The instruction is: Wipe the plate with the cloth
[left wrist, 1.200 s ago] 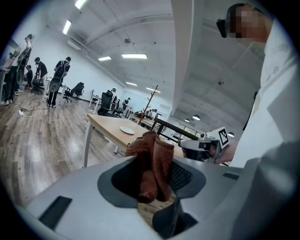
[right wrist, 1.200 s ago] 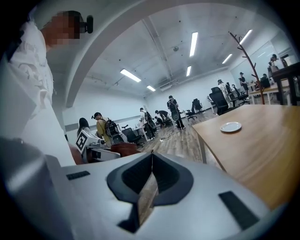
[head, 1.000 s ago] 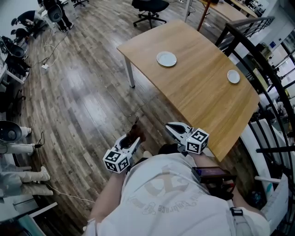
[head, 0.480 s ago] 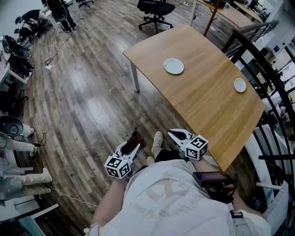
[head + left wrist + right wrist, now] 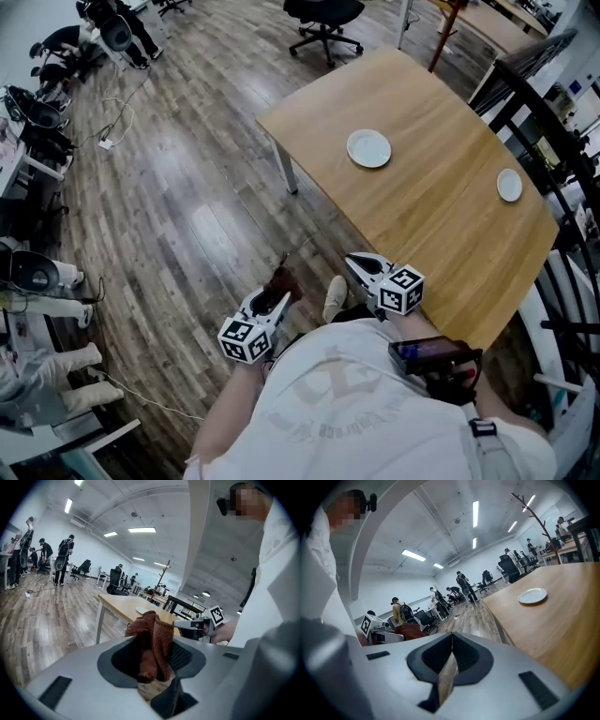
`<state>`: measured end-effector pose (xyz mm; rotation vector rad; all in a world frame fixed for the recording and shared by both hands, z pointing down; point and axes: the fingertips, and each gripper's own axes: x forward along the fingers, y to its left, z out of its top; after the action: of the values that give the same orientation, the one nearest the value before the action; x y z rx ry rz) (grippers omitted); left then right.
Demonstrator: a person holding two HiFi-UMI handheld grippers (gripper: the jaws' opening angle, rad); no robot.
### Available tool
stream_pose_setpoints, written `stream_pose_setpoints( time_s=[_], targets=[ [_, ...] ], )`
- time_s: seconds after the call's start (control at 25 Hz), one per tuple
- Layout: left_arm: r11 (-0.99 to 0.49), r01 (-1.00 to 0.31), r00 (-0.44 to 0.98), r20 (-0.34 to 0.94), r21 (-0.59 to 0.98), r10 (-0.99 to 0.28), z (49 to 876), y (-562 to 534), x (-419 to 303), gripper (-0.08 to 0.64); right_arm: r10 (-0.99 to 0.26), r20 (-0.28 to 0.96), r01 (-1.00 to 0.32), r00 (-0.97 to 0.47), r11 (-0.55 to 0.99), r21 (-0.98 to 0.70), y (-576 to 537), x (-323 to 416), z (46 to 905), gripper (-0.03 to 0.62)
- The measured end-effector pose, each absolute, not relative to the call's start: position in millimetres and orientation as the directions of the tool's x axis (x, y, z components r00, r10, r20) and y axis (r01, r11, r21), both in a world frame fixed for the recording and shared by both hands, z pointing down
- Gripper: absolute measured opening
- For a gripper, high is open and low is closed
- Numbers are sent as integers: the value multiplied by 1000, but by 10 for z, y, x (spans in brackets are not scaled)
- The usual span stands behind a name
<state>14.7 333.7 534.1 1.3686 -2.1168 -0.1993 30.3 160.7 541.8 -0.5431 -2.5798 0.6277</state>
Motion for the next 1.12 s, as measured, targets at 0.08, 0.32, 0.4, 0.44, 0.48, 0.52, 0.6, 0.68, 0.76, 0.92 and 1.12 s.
stream_pose_setpoints(
  time_s=[0.08,0.32,0.4,0.44,0.48,0.52,0.6,0.68,0.76,0.92,1.12],
  targets=[
    [458,-779,-288,405,427,-868,5320,3211,-52,175,461,313,265,-830,821,-507,1513,105,5426,14],
    [429,-804,-256,410,411,-875,5265,2960,-358,175,397,349,208,-849,858,-469,1243,-116,5405,14],
    [419,-811,-247,411,408,-878,5268,2812,-486,175,380,350,190,-856,862,-470,1069,-214,5423,14],
    [415,-813,-241,413,407,-878,5280,2736,-547,175,373,352,183,-859,864,-470,988,-258,5434,14],
    [410,-816,-234,416,407,-879,5294,2669,-597,175,366,352,175,-862,865,-470,923,-290,5439,14],
    [402,-821,-223,420,406,-879,5307,2608,-637,175,359,349,168,-865,865,-473,872,-310,5439,14],
    [382,-832,-198,430,401,-881,5320,2469,-718,175,346,343,151,-873,862,-484,768,-332,5446,14],
    [360,-842,-171,435,401,-884,5306,2300,-790,175,327,353,121,-877,861,-494,637,-311,5472,14],
    [336,-848,-141,438,409,-888,5278,2160,-823,175,301,375,82,-877,862,-501,528,-247,5493,14],
    [280,-866,-73,449,415,-891,5345,1938,-957,175,246,373,25,-895,862,-506,359,-261,5494,14],
    [166,-898,38,446,408,-894,5441,1612,-1332,175,134,364,-66,-922,871,-487,139,-509,5504,14]
  ],
)
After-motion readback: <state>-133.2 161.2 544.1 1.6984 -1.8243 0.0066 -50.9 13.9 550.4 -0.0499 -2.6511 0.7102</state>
